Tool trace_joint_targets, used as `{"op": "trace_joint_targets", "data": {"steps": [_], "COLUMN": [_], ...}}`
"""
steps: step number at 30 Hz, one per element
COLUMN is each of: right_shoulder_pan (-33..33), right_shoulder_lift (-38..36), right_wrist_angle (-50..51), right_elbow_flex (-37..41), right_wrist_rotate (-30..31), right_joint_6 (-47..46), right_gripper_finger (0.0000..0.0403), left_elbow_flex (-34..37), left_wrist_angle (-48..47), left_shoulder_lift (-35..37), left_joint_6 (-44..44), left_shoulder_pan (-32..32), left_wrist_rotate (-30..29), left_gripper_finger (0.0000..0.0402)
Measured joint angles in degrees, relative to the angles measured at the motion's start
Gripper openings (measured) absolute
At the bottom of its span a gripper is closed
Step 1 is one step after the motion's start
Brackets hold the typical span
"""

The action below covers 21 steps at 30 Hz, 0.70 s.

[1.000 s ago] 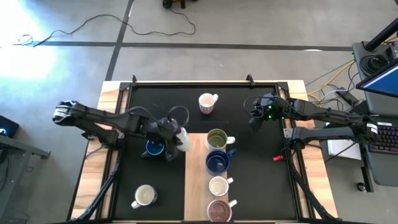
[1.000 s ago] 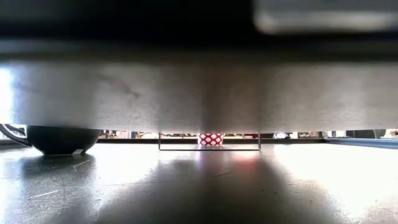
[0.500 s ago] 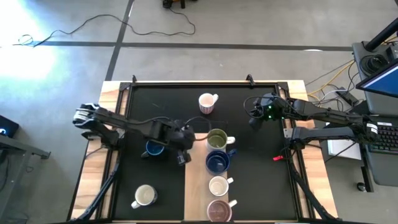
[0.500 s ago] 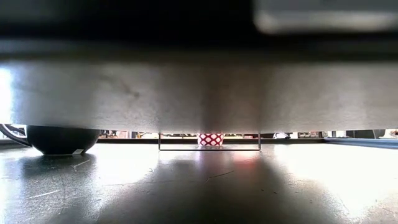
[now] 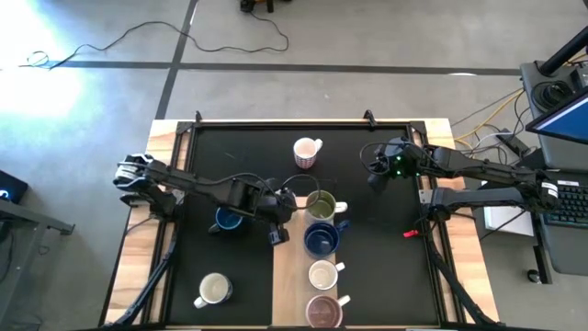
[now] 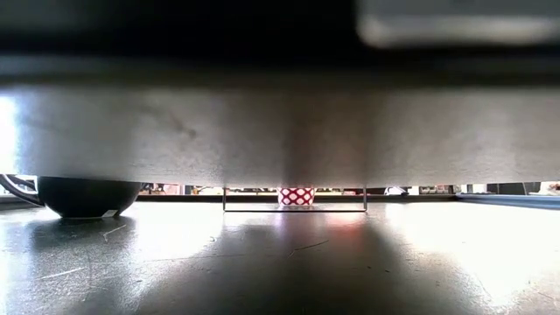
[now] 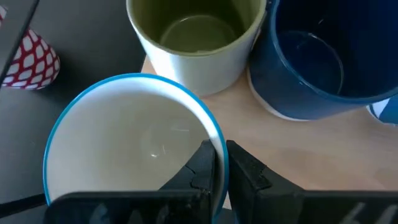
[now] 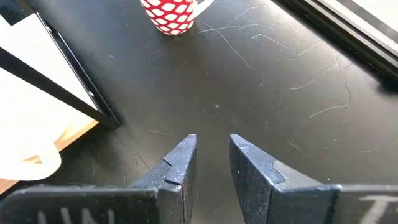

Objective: Place coffee mugs
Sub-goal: Put the light blue patterned mug on the shelf, then put the red patterned mug on the shelf

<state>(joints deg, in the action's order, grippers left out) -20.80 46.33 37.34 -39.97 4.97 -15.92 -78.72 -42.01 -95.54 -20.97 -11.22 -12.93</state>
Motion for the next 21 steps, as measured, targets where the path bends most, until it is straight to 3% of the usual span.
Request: {"op": "trace_joint_targets", "data": {"steps": [9, 21], "right_shoulder_pan": [0.0, 0.0], "right_shoulder_lift": [0.0, 0.0], "right_wrist_angle": [-0.1, -0.2], "right_elbow_flex": [0.0, 0.0], "right_wrist_rotate": [0.0, 0.0], "right_joint_6": [0.0, 0.0], "right_gripper_finger": [0.0084, 0.0084], "left_elbow_flex": [-0.2, -0.3], "left_wrist_angle": [0.2, 2.2], "left_shoulder_lift": [-2.2, -1.7], "left_joint_6": [0.3, -0.1], "left_shoulder_pan": [0.0, 0.0], "left_wrist_rotate": [0.1, 0.1], "left_gripper_finger": [0.0009, 0.0072]}}
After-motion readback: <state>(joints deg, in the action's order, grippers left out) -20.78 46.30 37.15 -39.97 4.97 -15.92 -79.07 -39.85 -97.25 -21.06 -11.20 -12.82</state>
